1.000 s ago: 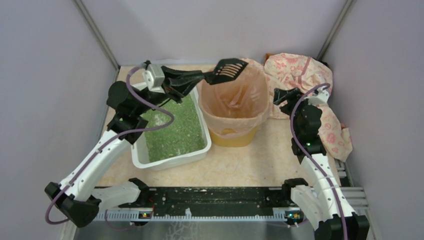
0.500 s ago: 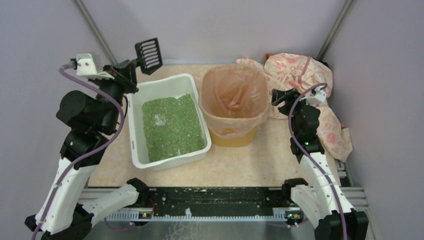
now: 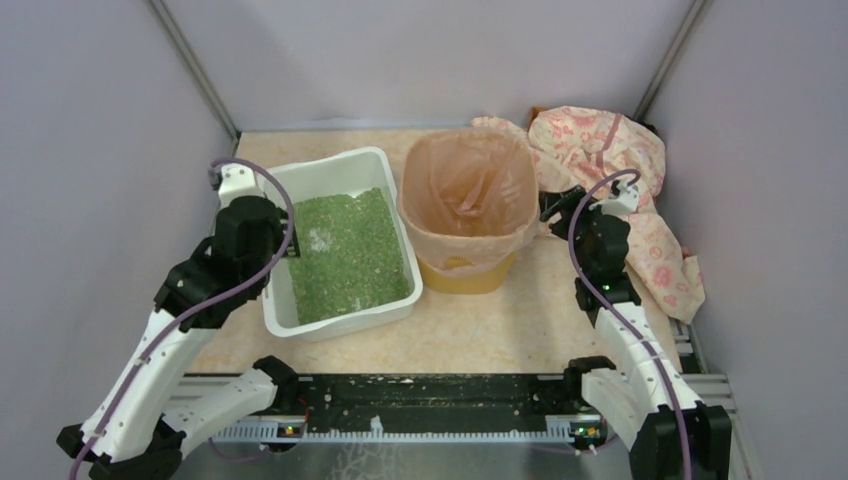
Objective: Clean the litter box
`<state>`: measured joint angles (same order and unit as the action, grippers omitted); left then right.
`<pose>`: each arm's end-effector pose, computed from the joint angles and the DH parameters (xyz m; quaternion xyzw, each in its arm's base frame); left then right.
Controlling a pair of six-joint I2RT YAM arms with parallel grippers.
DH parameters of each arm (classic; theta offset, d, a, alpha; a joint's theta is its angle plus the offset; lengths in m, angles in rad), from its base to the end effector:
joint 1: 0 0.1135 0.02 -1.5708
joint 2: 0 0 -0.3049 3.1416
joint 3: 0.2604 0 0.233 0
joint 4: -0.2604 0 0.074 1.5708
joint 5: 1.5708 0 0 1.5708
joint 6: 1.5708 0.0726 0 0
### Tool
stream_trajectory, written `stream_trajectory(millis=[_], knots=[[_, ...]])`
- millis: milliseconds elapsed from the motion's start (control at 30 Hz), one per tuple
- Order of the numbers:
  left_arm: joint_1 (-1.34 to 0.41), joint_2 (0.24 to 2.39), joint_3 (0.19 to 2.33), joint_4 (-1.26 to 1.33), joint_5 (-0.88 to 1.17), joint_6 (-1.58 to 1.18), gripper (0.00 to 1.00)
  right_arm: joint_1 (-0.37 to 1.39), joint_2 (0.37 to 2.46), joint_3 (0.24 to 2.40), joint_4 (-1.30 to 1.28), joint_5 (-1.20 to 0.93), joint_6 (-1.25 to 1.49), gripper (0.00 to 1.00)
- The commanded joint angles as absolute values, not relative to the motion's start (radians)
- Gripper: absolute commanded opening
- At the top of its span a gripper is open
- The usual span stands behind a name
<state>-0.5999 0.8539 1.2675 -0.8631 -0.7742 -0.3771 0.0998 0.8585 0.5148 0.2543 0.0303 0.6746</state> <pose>0.1237 -0.0231 0.4341 -0.1123 0.8017 0.0512 0.5848 0.1981 0.0176 0.3118 0.2190 0.7047 0.2444 0.6290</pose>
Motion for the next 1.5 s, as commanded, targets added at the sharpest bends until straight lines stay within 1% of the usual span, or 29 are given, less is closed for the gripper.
stream_trajectory(millis=[0,133,167,267,367,500,733,900,1067,1167,1333,1467], knots=[[-0.6,0.834,1.161,-0.989,-0.728,-0.513,0.0,0.092,0.86,0.519,0.326,0.015,0.676,0.7],[-0.601,0.795,1.001,-0.98,-0.625,-0.595,0.0,0.093,0.866,0.514,0.331,0.018,0.675,0.7],[-0.601,0.782,0.979,-0.979,-0.609,-0.628,0.0,0.092,0.868,0.511,0.332,0.019,0.674,0.7],[-0.6,0.754,0.949,-0.933,-0.553,-0.611,0.0,0.093,0.875,0.506,0.334,0.023,0.67,0.7],[-0.601,0.783,0.954,-0.946,-0.543,-0.624,0.0,0.093,0.882,0.505,0.34,0.023,0.67,0.7],[-0.601,0.852,0.926,-0.917,-0.448,-0.653,0.0,0.092,0.887,0.495,0.352,0.023,0.675,0.7],[-0.586,0.959,0.869,-0.862,-0.357,-0.678,0.0,0.092,0.884,0.494,0.336,0.039,0.653,0.7],[-0.515,0.938,0.803,-0.732,-0.215,-0.65,0.0,0.093,0.884,0.496,0.327,0.04,0.646,0.7],[-0.36,0.918,0.74,-0.603,0.036,-0.596,0.0,0.093,0.883,0.488,0.334,0.039,0.651,0.7],[-0.291,0.924,0.693,-0.554,0.131,-0.579,0.0,0.093,0.879,0.493,0.324,0.042,0.646,0.7],[-0.21,0.92,0.556,-0.379,0.343,-0.638,0.0,0.092,0.877,0.5,0.311,0.046,0.64,0.7],[-0.166,0.954,0.5,-0.275,0.443,-0.668,0.0,0.093,0.88,0.508,0.308,0.05,0.63,0.7]])
